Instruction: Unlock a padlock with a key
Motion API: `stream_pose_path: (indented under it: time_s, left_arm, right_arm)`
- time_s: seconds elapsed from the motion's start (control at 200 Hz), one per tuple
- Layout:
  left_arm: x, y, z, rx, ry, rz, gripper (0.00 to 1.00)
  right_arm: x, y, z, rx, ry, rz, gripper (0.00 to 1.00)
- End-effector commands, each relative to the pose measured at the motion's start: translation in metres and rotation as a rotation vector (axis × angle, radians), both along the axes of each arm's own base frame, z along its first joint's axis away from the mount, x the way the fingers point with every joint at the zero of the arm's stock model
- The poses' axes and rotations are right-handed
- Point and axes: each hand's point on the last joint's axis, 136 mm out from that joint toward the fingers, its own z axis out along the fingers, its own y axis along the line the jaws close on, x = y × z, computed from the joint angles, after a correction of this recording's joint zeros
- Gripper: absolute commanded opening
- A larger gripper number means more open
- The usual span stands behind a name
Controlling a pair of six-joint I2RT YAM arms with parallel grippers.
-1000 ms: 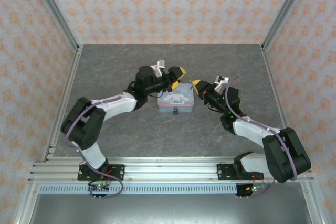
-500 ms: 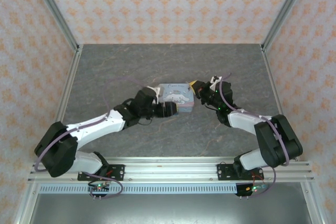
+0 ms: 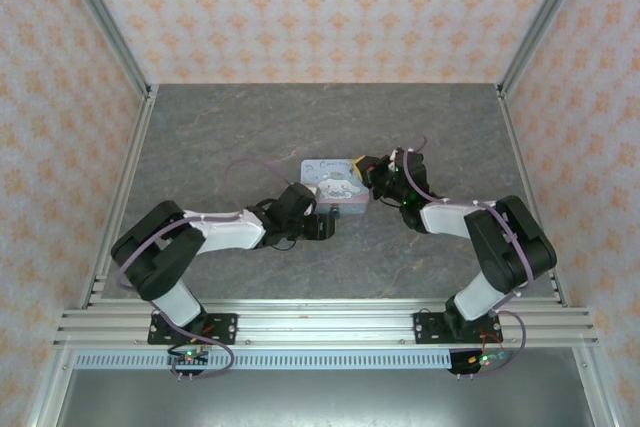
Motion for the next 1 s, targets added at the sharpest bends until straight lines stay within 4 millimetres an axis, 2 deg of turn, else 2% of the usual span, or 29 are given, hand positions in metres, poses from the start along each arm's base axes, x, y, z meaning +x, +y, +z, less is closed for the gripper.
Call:
stream_pose_path:
  time_s: [0.0, 0.215, 0.596, 0.841, 0.991]
  left_arm:
    - [0.024, -0.014, 0.013, -0.036, -0.117, -0.007, 0.61]
    - [0.043, -0.015, 0.015, -0.045, -0.232, 0.026, 0.59]
    - [0.051, -0.036, 0.001, -0.091, -0.244, -0.017, 0.55]
    - [0.052, -0.054, 0.011, -0.151, -0.251, -0.064, 0.53]
    - [0.049, -0.058, 0.021, -0.225, -0.238, -0.045, 0.52]
  right_arm:
    - [0.009, 0.005, 0.009, 0.019, -0.026, -0.008, 0.0]
    - [0.009, 0.009, -0.004, 0.008, -0.001, 0.01, 0.0]
    - [0.008, 0.009, -0.022, -0.005, 0.037, 0.015, 0.0]
    - [0.006, 0.007, -0.025, -0.012, 0.046, 0.008, 0.0]
    - [0.006, 0.006, -0.028, -0.018, 0.052, 0.002, 0.0]
